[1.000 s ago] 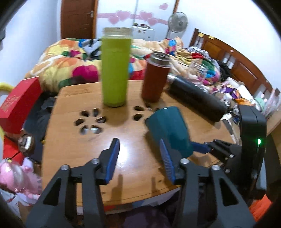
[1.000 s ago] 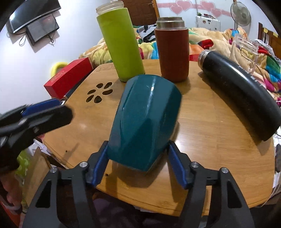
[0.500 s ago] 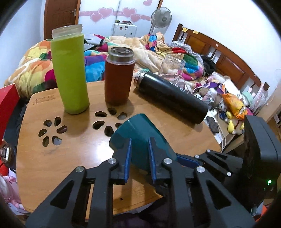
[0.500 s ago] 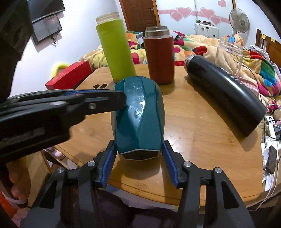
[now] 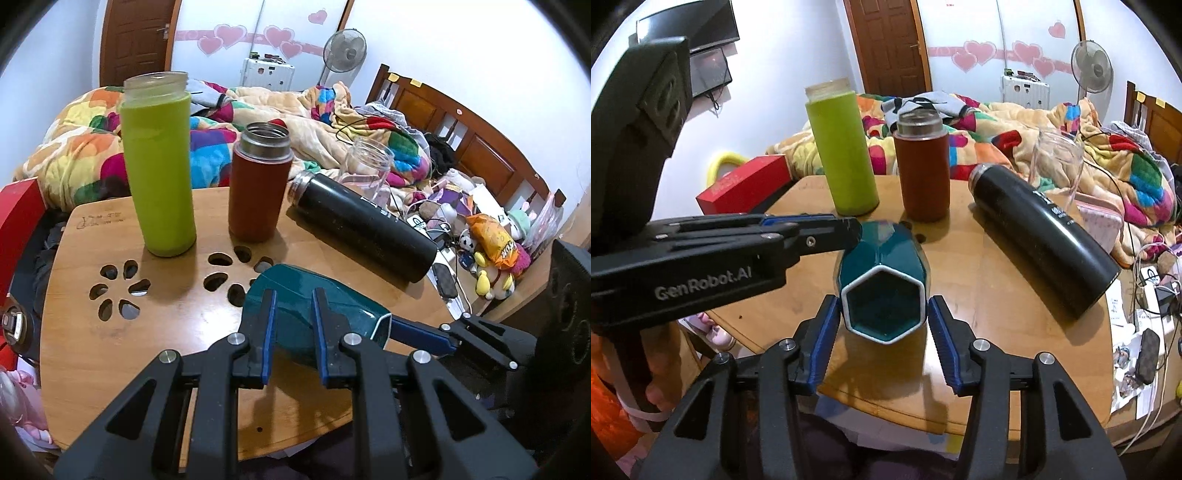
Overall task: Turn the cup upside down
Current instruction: 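Turn the cup rim-down with the right tool and lower it onto the table, then open the right tool and pull both tools back from the cup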
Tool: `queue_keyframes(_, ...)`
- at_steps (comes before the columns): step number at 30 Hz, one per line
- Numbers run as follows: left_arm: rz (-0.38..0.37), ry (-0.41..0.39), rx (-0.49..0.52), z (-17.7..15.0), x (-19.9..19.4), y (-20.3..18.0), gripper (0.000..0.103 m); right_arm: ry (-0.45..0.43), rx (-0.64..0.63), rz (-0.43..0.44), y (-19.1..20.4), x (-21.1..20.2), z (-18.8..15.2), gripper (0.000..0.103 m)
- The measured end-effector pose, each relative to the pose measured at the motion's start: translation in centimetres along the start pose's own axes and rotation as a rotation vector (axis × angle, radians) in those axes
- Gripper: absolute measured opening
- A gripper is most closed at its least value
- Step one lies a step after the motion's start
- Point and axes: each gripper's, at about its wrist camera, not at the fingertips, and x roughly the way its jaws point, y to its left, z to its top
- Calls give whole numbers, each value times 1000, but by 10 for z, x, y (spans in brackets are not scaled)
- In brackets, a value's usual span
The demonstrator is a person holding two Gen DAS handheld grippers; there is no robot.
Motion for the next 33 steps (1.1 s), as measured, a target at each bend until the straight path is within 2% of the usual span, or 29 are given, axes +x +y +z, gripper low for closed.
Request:
queue_keyframes(10,9,-22,-33,8,2,22,18,-41,-14,25,8,4,19,43)
queue_keyframes(19,19,-33,-35,15,11,27,16,-52,-38,24,12,19,29,41)
queue_keyframes(20,32,-35,-34,16,13,27,16,-55,-38,24,11,19,29,39)
queue_keyframes(22,31,-34,-41,16,13,28,16,-68,-34,19,9,17,31,23)
queue_keyframes(24,17,-30,-58,17,13,31,16,-61,-17,44,4,16,33,20)
queue_keyframes(26,20,-36,-59,17,9,31,16,-58,-11,59,1,15,34,20)
queue_keyframes(30,57,-73,-48,20,-12,27,16,-60,-15,27,2,4,36,20)
queue_keyframes(33,64,-131,-36,24,-39,20,16,-72,7,7,-3,-11,42,23)
